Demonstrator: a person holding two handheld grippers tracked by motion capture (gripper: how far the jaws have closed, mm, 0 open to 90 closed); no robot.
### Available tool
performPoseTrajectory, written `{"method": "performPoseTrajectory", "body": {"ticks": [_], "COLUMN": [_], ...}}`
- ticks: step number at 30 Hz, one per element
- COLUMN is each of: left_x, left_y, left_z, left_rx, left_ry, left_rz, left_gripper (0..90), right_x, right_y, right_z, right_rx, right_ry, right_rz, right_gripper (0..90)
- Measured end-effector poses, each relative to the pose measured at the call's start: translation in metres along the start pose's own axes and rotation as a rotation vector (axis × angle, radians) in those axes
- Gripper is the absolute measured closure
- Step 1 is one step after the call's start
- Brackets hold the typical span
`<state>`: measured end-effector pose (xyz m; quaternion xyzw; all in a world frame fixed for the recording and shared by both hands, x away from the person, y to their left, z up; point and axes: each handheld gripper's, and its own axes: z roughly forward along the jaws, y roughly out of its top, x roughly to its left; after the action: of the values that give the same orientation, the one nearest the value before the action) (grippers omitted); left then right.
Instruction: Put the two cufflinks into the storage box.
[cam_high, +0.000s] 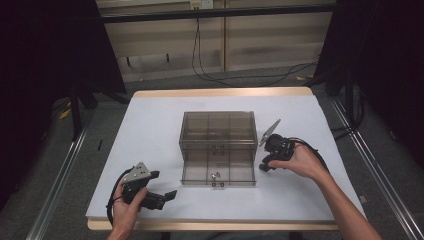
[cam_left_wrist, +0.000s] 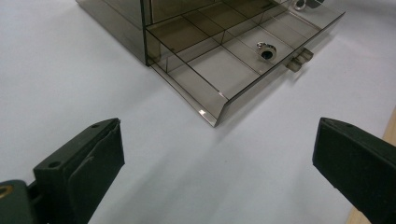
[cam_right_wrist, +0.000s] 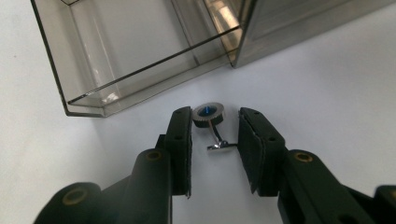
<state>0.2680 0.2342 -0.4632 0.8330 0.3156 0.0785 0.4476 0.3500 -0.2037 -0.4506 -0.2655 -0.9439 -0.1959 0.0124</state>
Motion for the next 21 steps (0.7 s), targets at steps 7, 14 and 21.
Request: {"method": "performPoseTrajectory", "body": {"ticks": [7,14,21], "left_x": [0.0005,0.0009,0.0011], "left_y": [-0.0004,-0.0006,-0.0010], "left_z": [-0.0017,-0.0028,-0.0035], "left_rx": [-0.005,-0.010,-0.009], "left_ry": [0.003,-0.005,-0.001], "left_rz": [-0.002,-0.007,-0.006], "left_gripper": [2.1,2.1,2.1], "right_x": [0.0028,0.0040,0.0042], "right_y": [0.0029,0.0026,0.0012], "right_z": [0.0048,0.0049,0.0041], "right_rx": [0.015,0.022,0.026], "right_ry": [-0.005,0.002,0.016], "right_rz": [-0.013,-0.012,0.003], "right_gripper": [72.0,73.1,73.2]}}
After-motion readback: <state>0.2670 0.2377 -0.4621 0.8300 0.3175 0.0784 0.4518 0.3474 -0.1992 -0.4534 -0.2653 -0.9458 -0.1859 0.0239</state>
